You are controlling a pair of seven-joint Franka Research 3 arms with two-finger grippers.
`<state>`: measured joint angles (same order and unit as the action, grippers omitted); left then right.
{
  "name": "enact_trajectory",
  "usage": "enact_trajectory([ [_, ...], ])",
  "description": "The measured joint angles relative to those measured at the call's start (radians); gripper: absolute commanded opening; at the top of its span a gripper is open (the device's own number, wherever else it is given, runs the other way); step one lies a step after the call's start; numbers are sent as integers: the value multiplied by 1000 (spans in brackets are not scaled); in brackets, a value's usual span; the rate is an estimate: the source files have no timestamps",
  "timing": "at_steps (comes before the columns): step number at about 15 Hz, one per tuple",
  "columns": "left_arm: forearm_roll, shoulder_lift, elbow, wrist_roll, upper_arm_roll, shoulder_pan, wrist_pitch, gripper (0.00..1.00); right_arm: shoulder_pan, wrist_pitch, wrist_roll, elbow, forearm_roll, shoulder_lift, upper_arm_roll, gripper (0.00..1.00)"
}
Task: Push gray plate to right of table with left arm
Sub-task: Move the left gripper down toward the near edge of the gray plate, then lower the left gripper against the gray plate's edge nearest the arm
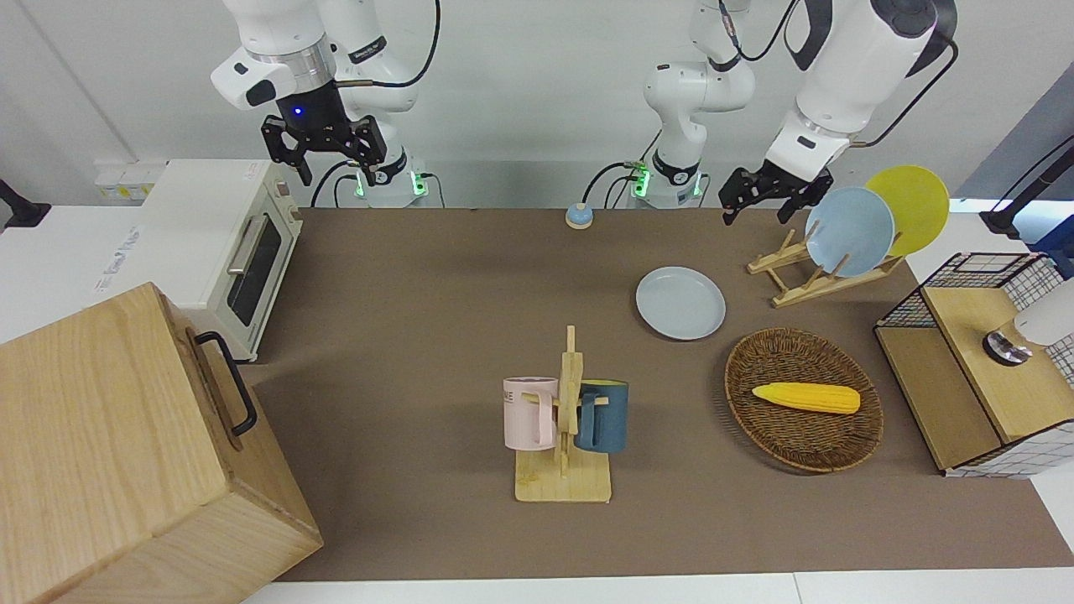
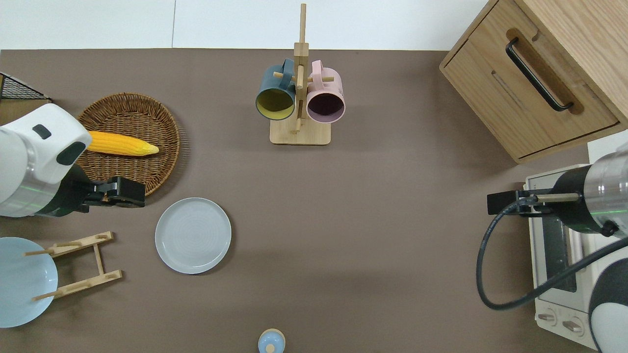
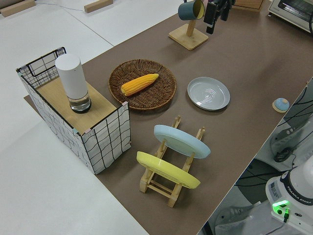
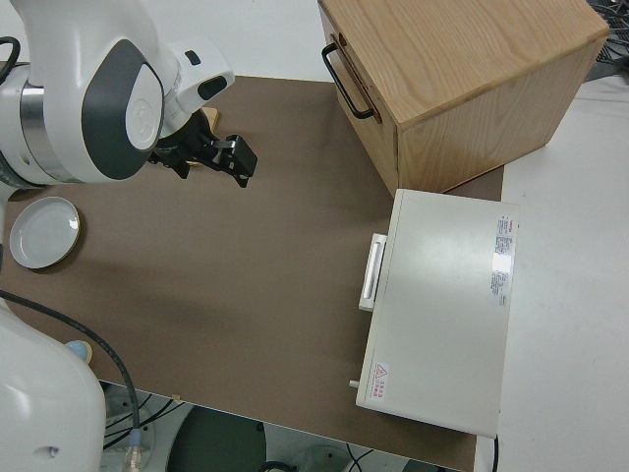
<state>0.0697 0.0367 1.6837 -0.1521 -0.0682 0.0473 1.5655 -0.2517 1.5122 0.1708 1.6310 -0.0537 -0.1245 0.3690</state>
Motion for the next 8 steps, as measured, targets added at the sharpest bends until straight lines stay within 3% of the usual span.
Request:
enact_trajectory([
  [8, 0, -11, 236, 1, -1, -1, 166, 985, 0, 0, 0, 0, 0, 0, 0, 996],
])
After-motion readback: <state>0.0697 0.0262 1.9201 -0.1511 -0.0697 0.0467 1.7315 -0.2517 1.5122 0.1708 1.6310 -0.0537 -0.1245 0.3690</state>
